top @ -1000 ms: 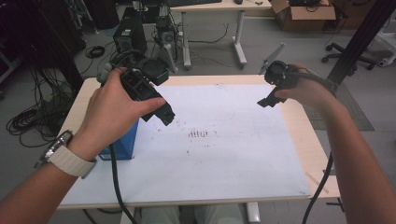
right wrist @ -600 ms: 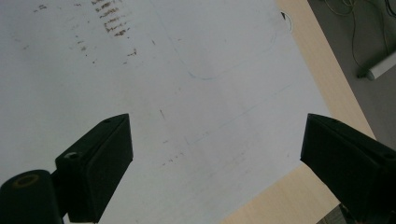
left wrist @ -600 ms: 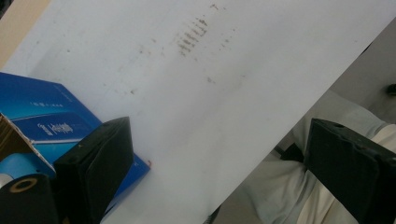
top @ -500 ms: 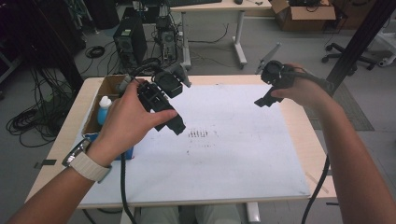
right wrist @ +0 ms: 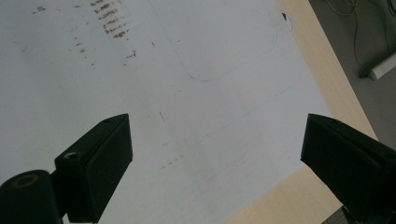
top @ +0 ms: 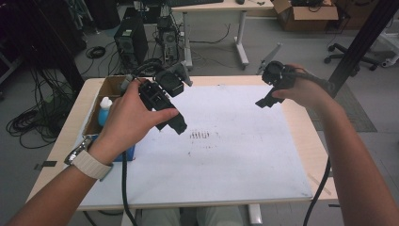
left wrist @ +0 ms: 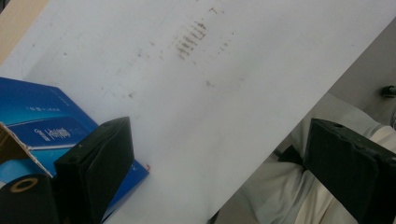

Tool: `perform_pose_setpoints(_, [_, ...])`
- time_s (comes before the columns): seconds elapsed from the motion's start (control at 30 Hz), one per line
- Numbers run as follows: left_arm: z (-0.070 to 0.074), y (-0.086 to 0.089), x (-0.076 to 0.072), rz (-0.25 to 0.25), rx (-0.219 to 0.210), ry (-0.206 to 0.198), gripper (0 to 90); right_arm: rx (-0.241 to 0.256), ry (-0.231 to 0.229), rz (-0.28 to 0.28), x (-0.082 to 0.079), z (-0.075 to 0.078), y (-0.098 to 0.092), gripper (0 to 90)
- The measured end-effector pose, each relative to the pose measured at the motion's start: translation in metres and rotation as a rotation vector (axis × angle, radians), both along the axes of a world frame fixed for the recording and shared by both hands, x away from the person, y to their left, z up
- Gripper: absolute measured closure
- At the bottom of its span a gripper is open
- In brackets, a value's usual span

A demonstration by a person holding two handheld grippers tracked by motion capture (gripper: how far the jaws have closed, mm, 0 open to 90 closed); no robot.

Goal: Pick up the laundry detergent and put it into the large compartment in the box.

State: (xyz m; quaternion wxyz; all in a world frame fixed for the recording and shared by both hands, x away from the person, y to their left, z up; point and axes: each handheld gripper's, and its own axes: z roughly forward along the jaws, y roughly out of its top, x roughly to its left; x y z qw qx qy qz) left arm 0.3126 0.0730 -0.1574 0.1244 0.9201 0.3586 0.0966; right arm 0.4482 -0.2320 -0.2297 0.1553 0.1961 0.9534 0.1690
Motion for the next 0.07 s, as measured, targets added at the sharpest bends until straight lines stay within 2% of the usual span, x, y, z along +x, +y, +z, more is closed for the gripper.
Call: perform_pose_setpoints(0.07, [0.0, 0.0001, 0.0003, -0.001, -0.001, -0.001, 8.8, 0.002, 0.0, 0.0, 0.0, -0.0003, -0.0003, 8.7])
